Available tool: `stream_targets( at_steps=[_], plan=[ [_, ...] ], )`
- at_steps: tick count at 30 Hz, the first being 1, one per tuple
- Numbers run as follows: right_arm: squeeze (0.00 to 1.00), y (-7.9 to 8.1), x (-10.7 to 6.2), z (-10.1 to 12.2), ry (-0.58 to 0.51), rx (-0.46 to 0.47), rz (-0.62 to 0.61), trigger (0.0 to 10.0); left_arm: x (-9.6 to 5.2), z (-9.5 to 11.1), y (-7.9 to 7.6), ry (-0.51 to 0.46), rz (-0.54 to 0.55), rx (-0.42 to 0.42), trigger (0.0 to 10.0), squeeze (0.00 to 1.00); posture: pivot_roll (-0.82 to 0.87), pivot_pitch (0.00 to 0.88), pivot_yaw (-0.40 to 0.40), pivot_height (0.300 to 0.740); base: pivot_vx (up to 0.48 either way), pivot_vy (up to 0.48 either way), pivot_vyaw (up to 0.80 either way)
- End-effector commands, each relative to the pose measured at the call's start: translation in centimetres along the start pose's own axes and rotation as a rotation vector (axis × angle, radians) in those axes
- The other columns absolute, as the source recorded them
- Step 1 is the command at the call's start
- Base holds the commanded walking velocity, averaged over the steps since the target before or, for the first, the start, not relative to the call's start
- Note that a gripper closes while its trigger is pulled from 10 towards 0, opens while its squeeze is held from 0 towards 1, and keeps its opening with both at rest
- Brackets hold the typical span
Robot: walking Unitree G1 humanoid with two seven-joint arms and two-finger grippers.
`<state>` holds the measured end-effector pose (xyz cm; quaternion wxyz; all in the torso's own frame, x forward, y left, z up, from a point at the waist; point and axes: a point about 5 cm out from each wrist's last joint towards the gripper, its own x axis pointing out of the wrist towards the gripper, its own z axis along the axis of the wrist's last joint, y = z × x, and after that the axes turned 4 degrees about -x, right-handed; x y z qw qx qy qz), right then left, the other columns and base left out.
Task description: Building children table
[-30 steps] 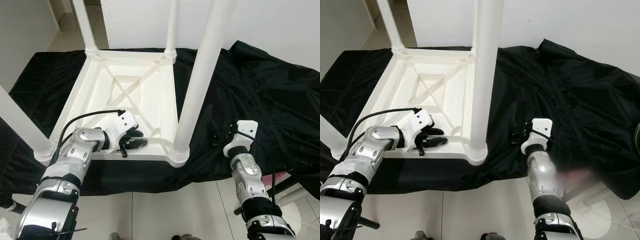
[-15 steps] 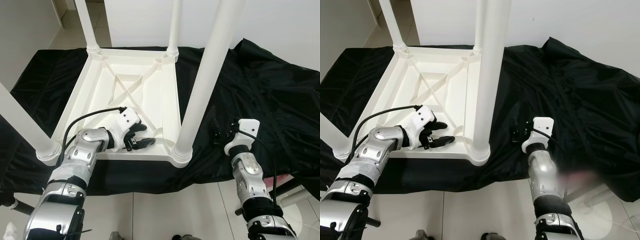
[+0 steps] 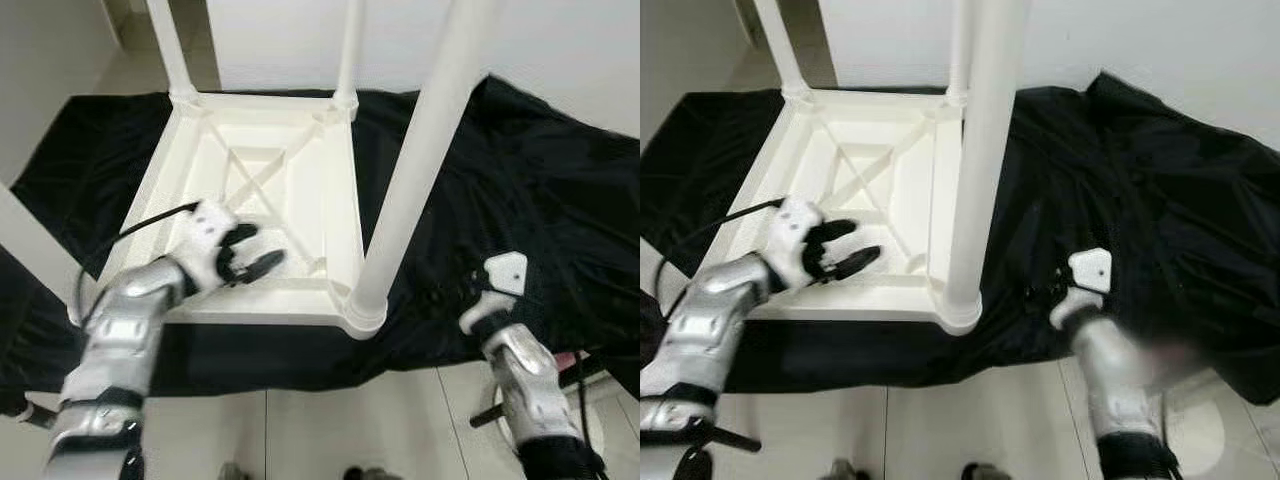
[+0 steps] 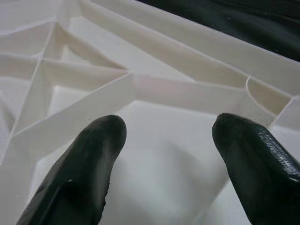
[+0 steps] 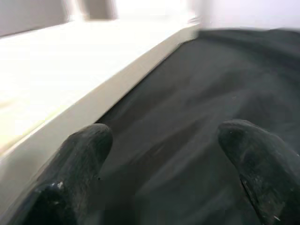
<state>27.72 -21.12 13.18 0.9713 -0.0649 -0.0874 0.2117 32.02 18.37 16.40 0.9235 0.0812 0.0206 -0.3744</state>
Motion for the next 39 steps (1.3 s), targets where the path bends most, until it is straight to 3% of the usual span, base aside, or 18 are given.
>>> stream_targets(
  at_steps=[1, 3, 9, 11, 13, 16, 20, 21, 23, 25, 28, 32, 35, 39],
  plan=[
    [0.0, 0.3, 0.0, 0.4, -0.012, 0.012, 0.044, 10.0, -0.1, 0.3, -0.4, -0.007, -0.026, 0.013, 10.0, 0.0, -0.04, 0.1, 0.014, 0.74, 0.0, 0.0, 0.0],
    [0.0, 0.1, -0.7, 0.9, 0.006, 0.003, 0.142, 10.0, -1.4, 0.0, -1.0, -0.008, -0.072, 0.006, 10.0, 0.0, -0.03, 0.099, 0.005, 0.74, 0.0, 0.0, 0.0],
    [0.0, 0.4, -1.5, 1.5, 0.028, -0.001, 0.283, 10.0, -3.3, -0.4, -2.2, -0.004, -0.165, -0.021, 10.0, 0.0, -0.03, 0.098, 0.001, 0.74, 0.0, 0.0, 0.0],
    [0.0, 0.9, -2.1, 2.3, 0.034, 0.027, 0.401, 10.0, -4.6, -1.1, -4.2, 0.057, -0.297, -0.051, 10.0, 0.0, -0.02, 0.096, -0.004, 0.74, 0.0, 0.0, 0.0],
    [0.0, 0.9, -2.2, 2.5, 0.035, 0.034, 0.416, 10.0, -4.8, -1.1, -4.6, 0.068, -0.321, -0.05, 10.0, 0.0, -0.02, 0.096, -0.004, 0.74, 0.0, 0.0, 0.0],
    [0.0, 1.5, -2.2, 3.1, 0.038, 0.044, 0.504, 10.0, -5.1, -1.0, -6.6, 0.074, -0.398, -0.058, 10.0, 0.0, -0.02, 0.097, -0.005, 0.74, 0.0, 0.0, 0.0],
    [0.0, 1.9, -2.2, 3.3, 0.04, 0.052, 0.543, 10.0, -5.1, -0.7, -7.5, 0.06, -0.429, -0.074, 10.0, 0.0, -0.02, 0.097, -0.005, 0.74, 0.0, 0.0, 0.0],
    [0.0, 2.6, -1.6, 3.6, 0.031, 0.052, 0.591, 10.0, -4.5, 0.1, -9.4, 0.017, -0.502, -0.1, 10.0, 0.0, -0.02, 0.098, -0.007, 0.74, 0.0, 0.0, 0.0],
    [0.0, 2.6, -1.6, 3.6, 0.031, 0.052, 0.591, 10.0, -4.5, 0.1, -9.4, 0.017, -0.502, -0.1, 10.0, 0.0, -0.02, 0.098, -0.007, 0.74, 0.0, 0.0, 0.0],
    [0.0, 3.0, -0.7, 3.9, 0.019, 0.044, 0.62, 10.0, -4.0, 0.8, -10.6, -0.014, -0.533, -0.121, 10.0, 0.0, -0.01, 0.097, -0.009, 0.74, 0.0, 0.0, 0.0],
    [0.0, 3.7, 0.6, 4.2, 0.006, 0.039, 0.647, 10.0, -3.3, 1.5, -11.2, -0.049, -0.536, -0.138, 10.0, 0.0, -0.01, 0.094, -0.011, 0.74, 0.0, 0.0, 0.0],
    [0.0, 3.8, 0.8, 4.2, 0.006, 0.042, 0.656, 10.0, -3.3, 1.7, -11.3, -0.052, -0.539, -0.141, 10.0, 0.0, -0.01, 0.094, -0.011, 0.74, 0.0, 0.0, 0.0],
    [0.0, 4.9, 3.1, 4.3, -0.022, 0.035, 0.634, 10.0, -2.3, 2.3, -11.8, -0.087, -0.524, -0.168, 10.0, 0.0, -0.01, 0.094, -0.023, 0.74, 0.0, 0.0, 0.0],
    [0.0, 5.4, 3.8, 4.4, -0.034, 0.041, 0.625, 10.0, -1.7, 2.5, -11.9, -0.093, -0.504, -0.177, 10.0, 0.0, -0.01, 0.095, -0.025, 0.74, 0.0, 0.0, 0.0]
  ],
)
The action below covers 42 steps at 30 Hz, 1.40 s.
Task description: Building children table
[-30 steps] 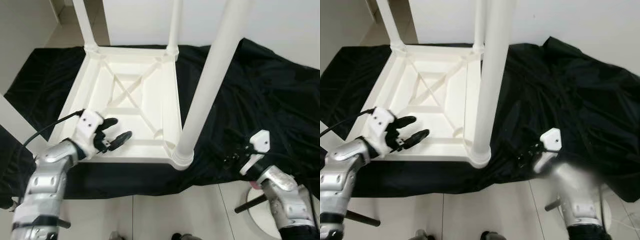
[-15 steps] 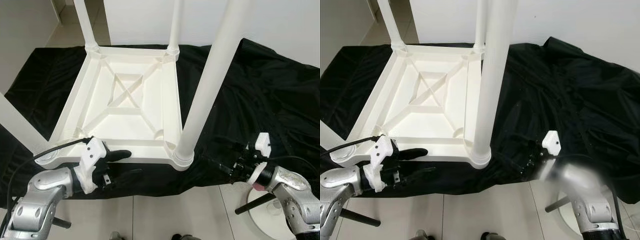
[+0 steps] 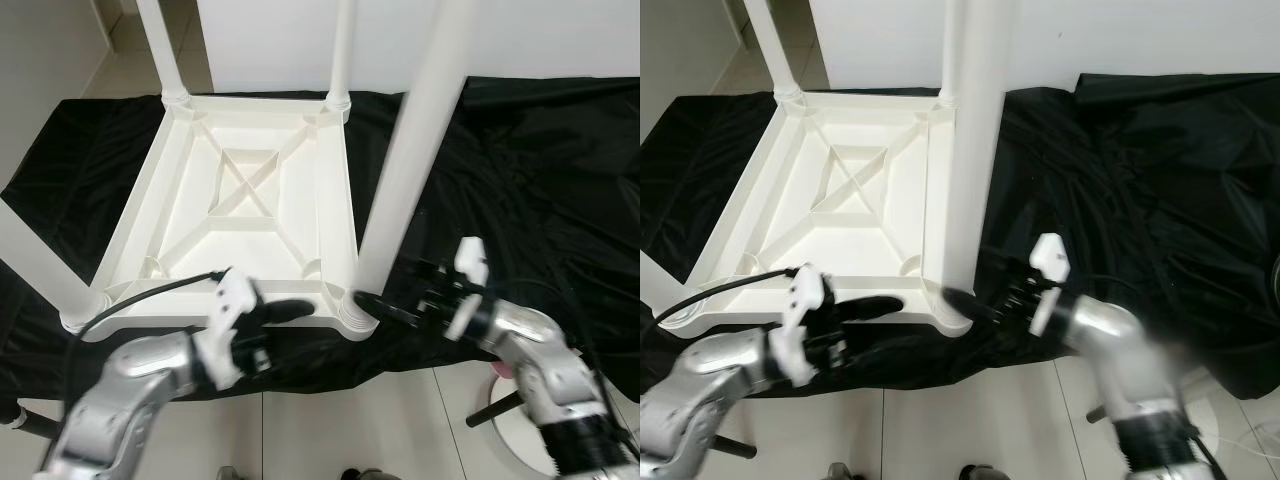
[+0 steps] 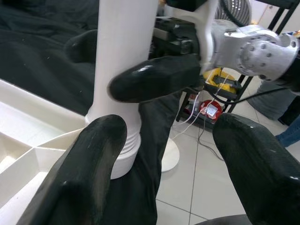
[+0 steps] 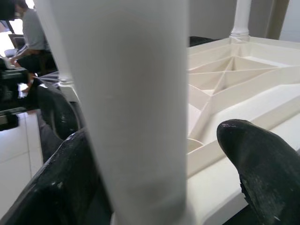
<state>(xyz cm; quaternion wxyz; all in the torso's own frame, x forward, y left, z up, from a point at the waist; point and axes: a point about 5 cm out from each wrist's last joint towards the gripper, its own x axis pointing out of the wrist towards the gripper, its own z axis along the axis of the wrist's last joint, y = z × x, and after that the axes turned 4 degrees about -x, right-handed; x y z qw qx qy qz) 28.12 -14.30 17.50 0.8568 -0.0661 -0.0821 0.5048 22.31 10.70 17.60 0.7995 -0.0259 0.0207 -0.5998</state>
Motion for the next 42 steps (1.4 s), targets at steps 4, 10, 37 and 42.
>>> stream_targets(
  at_steps=[4, 10, 37, 42],
  plan=[
    [0.0, -0.1, 0.7, -0.7, 0.013, -0.001, -0.022, 10.0, 0.9, -0.2, 0.2, 0.011, 0.038, -0.026, 10.0, 0.0, -0.01, 0.094, -0.031, 0.74, 0.0, 0.0, 0.0],
    [0.0, -1.4, 0.8, -0.9, 0.02, -0.028, -0.103, 10.0, 2.9, -0.5, 0.8, 0.001, 0.13, -0.032, 10.0, 0.0, -0.02, 0.093, -0.031, 0.74, 0.0, 0.0, 0.0],
    [0.0, -4.8, -0.8, -2.0, -0.011, -0.034, -0.426, 10.0, 6.3, 0.5, 1.9, -0.054, 0.261, -0.021, 10.0, 0.0, -0.05, 0.119, -0.013, 0.74, 0.0, 0.0, 0.0],
    [0.0, -4.5, -1.6, -2.2, 0.031, -0.081, -0.393, 10.0, 5.8, 0.7, 1.8, -0.074, 0.257, -0.005, 10.0, 0.0, -0.05, 0.118, -0.011, 0.74, 0.0, 0.0, 0.0]
  ],
)
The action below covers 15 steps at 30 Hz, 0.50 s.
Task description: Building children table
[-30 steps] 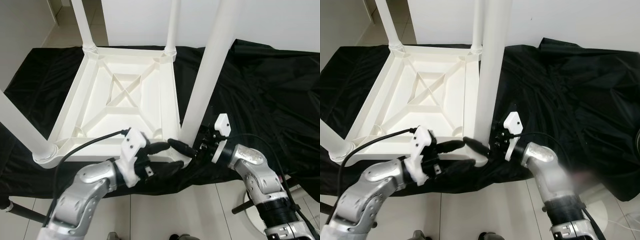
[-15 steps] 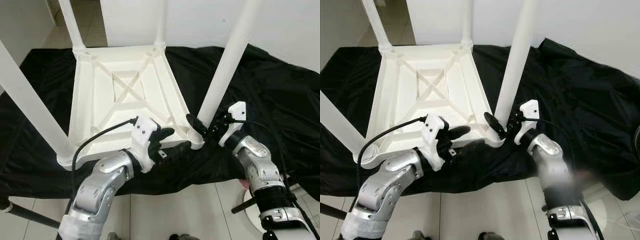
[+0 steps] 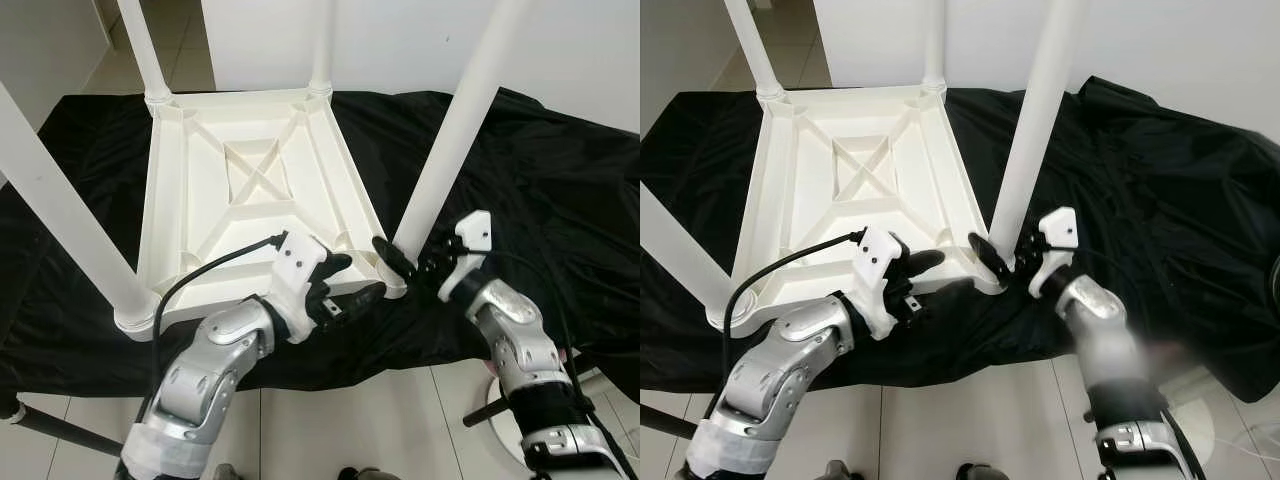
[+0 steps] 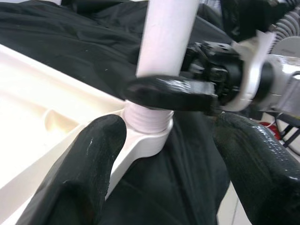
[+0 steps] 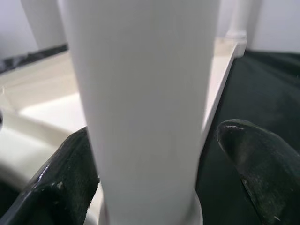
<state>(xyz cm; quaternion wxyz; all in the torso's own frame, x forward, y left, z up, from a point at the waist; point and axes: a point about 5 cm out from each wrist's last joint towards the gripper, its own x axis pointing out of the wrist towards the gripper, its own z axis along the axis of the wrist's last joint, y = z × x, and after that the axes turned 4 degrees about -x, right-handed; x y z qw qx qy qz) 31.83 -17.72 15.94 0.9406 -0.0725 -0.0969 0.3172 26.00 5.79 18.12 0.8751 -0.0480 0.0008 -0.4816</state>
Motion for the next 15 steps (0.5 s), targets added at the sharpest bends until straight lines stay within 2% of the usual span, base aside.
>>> stream_targets(
  at_steps=[1, 2, 3, 4, 5, 15],
  plan=[
    [0.0, -0.06, -0.22, 0.2, 0.003, -0.037, 0.017, 10.0, -0.07, -0.01, -0.32, -0.007, -0.022, 0.006, 10.0, 0.0, -0.05, 0.118, -0.011, 0.74, 0.0, 0.0, 0.0],
    [0.0, -0.09, -0.29, 0.22, 0.008, -0.049, 0.026, 5.8, -0.11, 0.08, -0.21, -0.013, -0.017, -0.002, 10.0, 0.0, -0.05, 0.116, -0.01, 0.74, 0.0, 0.0, 0.0],
    [0.0, -0.09, -0.29, 0.22, 0.008, -0.049, 0.026, 5.8, -0.11, 0.08, -0.21, -0.013, -0.017, -0.002, 10.0, 0.0, -0.05, 0.116, -0.01, 0.74, 0.0, 0.0, 0.0],
    [0.0, -0.14, -0.31, 0.26, 0.012, -0.057, 0.034, 1.3, -0.11, 0.14, -0.14, -0.016, -0.011, -0.006, 10.0, 0.0, -0.05, 0.114, -0.012, 0.74, 0.0, 0.0, 0.0],
    [0.0, -0.21, -0.3, 0.31, 0.014, -0.063, 0.038, 0.0, -0.08, 0.16, -0.12, -0.018, -0.007, -0.007, 10.0, 0.0, -0.05, 0.111, -0.015, 0.74, 0.0, 0.0, 0.0],
    [0.0, -0.24, 0.09, 0.72, -0.001, -0.074, 0.03, 0.0, 0.16, 0.11, -0.23, -0.024, 0.008, 0.009, 10.0, 0.0, -0.04, 0.098, -0.026, 0.74, 0.0, 0.0, 0.0]
  ],
)
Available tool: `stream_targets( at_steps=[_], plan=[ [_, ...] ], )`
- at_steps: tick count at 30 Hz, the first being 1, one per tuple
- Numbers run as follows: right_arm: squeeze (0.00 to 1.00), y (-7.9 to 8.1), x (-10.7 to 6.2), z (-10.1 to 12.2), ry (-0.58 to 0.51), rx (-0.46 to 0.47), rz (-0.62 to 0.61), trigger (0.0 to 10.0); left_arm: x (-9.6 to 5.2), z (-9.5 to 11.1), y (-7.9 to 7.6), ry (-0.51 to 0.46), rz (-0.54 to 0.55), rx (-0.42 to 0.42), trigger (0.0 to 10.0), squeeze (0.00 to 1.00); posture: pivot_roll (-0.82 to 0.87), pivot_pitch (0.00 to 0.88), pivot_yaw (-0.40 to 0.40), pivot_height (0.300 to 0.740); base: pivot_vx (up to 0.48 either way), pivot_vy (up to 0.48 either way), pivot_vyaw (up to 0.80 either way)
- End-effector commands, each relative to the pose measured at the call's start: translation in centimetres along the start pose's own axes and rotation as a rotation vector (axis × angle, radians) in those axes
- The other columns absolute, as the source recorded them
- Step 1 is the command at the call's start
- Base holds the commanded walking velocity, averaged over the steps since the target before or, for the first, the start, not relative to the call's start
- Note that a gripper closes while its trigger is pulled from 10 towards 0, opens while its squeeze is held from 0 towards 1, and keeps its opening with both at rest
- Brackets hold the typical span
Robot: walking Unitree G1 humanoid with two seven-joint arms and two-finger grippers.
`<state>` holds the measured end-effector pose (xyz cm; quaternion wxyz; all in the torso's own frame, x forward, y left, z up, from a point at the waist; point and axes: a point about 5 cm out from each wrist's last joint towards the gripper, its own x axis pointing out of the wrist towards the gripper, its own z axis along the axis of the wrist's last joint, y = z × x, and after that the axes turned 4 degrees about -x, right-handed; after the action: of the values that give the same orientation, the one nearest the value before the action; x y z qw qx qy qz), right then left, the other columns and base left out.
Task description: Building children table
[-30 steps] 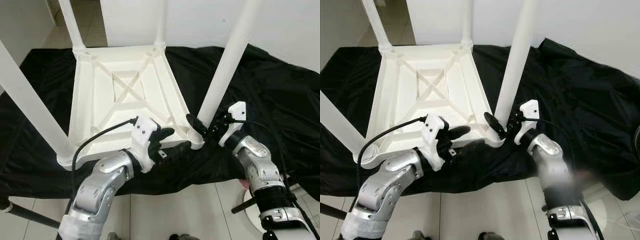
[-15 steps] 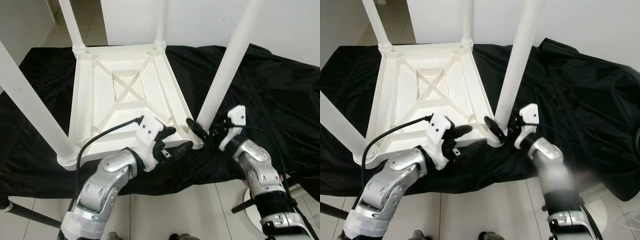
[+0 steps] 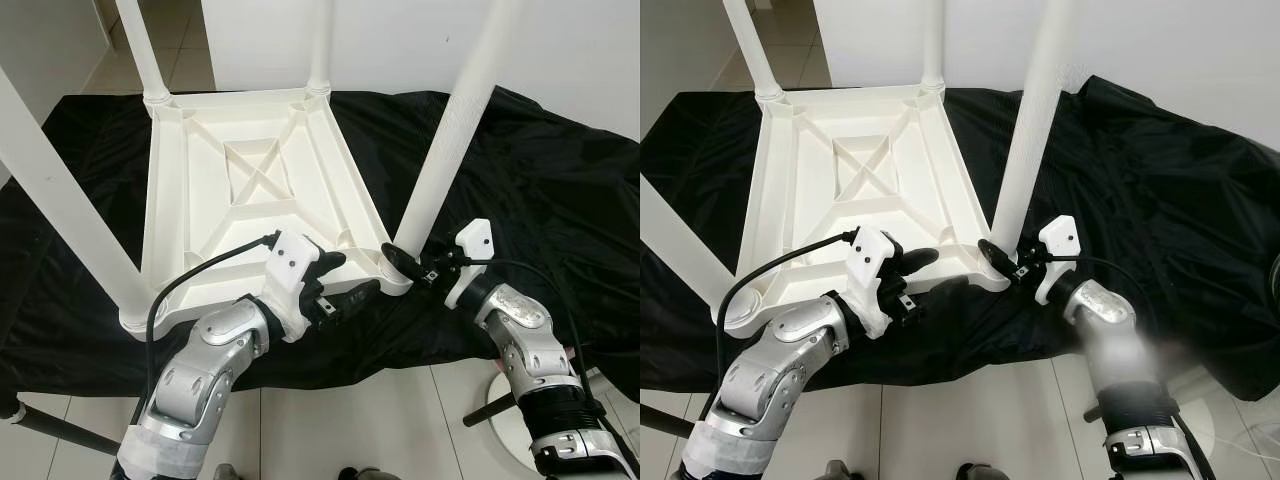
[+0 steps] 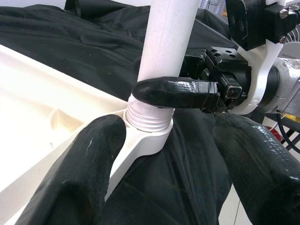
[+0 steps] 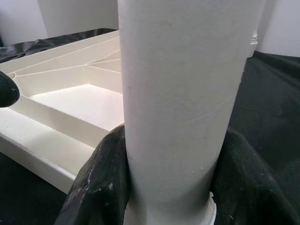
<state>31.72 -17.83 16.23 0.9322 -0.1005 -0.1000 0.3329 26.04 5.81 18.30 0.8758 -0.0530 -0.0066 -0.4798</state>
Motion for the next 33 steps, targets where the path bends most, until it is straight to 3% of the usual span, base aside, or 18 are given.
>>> stream_targets(
  at_steps=[1, 4, 5, 6, 9, 11, 13, 14, 20, 22, 25, 27, 29, 30, 33],
  plan=[
    [0.0, -0.2, 0.2, 0.4, -0.009, -0.021, -0.01, 0.0, 0.1, -0.1, -0.3, -0.006, 0.005, 0.01, 10.0, 0.0, -0.04, 0.098, -0.026, 0.74, 0.0, 0.0, 0.0],
    [0.0, -0.2, 0.3, 0.5, -0.013, -0.024, -0.022, 0.0, 0.2, -0.1, -0.3, -0.007, 0.006, 0.015, 10.0, 0.0, -0.04, 0.094, -0.026, 0.74, 0.0, 0.0, 0.0],
    [0.0, -0.2, 0.3, 0.6, -0.019, -0.024, -0.044, 3.6, 0.3, -0.2, -0.3, -0.007, 0.007, 0.022, 10.0, 0.0, -0.04, 0.09, -0.028, 0.74, 0.0, 0.0, 0.0],
    [0.0, -0.1, 0.4, 0.7, -0.025, -0.006, -0.08, 10.0, 0.3, -0.2, -0.4, -0.006, 0.007, 0.028, 10.0, 0.0, -0.04, 0.087, -0.029, 0.74, 0.0, 0.0, 0.0],
    [0.0, 0.1, 0.4, 0.7, -0.029, 0.008, -0.104, 10.0, 0.4, -0.3, -0.4, -0.006, 0.008, 0.032, 10.0, 0.0, -0.04, 0.087, -0.029, 0.74, 0.0, 0.0, 0.0],
    [0.0, 0.4, 0.7, 0.8, -0.031, 0.047, -0.212, 10.0, 0.4, -0.3, -0.4, -0.004, 0.016, 0.047, 10.0, 0.0, -0.03, 0.076, -0.034, 0.74, 0.0, 0.0, 0.0],
    [0.0, 0.4, 0.7, 0.8, -0.031, 0.047, -0.212, 10.0, 0.4, -0.3, -0.4, -0.004, 0.016, 0.047, 10.0, 0.0, -0.03, 0.076, -0.034, 0.74, 0.0, 0.0, 0.0],
    [0.0, 1.0, 1.0, 0.7, -0.012, 0.072, -0.321, 10.0, 0.5, -0.6, -0.3, 0.004, 0.029, 0.042, 10.0, 0.0, -0.04, 0.07, -0.035, 0.74, 0.0, 0.0, 0.0],
    [0.0, 1.6, 1.2, 0.6, 0.004, 0.096, -0.386, 10.0, 0.5, -0.9, -0.4, 0.015, 0.038, 0.036, 10.0, 0.0, -0.04, 0.069, -0.036, 0.74, 0.0, 0.0, 0.0],
    [0.0, 2.8, 1.6, 0.3, 0.04, 0.165, -0.545, 10.0, 0.5, -1.5, -0.4, 0.036, 0.052, 0.064, 10.0, 0.0, -0.04, 0.064, -0.042, 0.74, 0.0, 0.0, 0.0],
    [0.0, 3.4, 1.7, 0.1, 0.053, 0.181, -0.6, 10.0, 0.5, -1.8, -0.4, 0.046, 0.058, 0.079, 10.0, 0.0, -0.04, 0.062, -0.044, 0.74, 0.0, 0.0, 0.0],
    [0.0, 4.3, 1.9, 0.1, 0.064, 0.203, -0.704, 10.0, 0.4, -2.1, -0.2, 0.057, 0.072, 0.102, 10.0, 0.0, -0.04, 0.058, -0.049, 0.74, 0.0, 0.0, 0.0],
    [0.0, 4.3, 1.9, 0.1, 0.064, 0.203, -0.704, 10.0, 0.4, -2.1, -0.2, 0.057, 0.072, 0.102, 10.0, 0.0, -0.04, 0.058, -0.049, 0.74, 0.0, 0.0, 0.0],
    [0.0, 5.0, 2.1, 0.3, 0.062, 0.22, -0.773, 10.0, 0.4, -2.2, 0.1, 0.058, 0.09, 0.118, 10.0, 0.0, -0.03, 0.054, -0.052, 0.74, 0.0, 0.0, 0.0],
    [0.0, 5.4, 2.4, 0.5, 0.057, 0.223, -0.767, 10.0, 0.4, -2.2, 0.2, 0.056, 0.103, 0.126, 10.0, 0.0, -0.03, 0.053, -0.051, 0.74, 0.0, 0.0, 0.0]
  ],
)
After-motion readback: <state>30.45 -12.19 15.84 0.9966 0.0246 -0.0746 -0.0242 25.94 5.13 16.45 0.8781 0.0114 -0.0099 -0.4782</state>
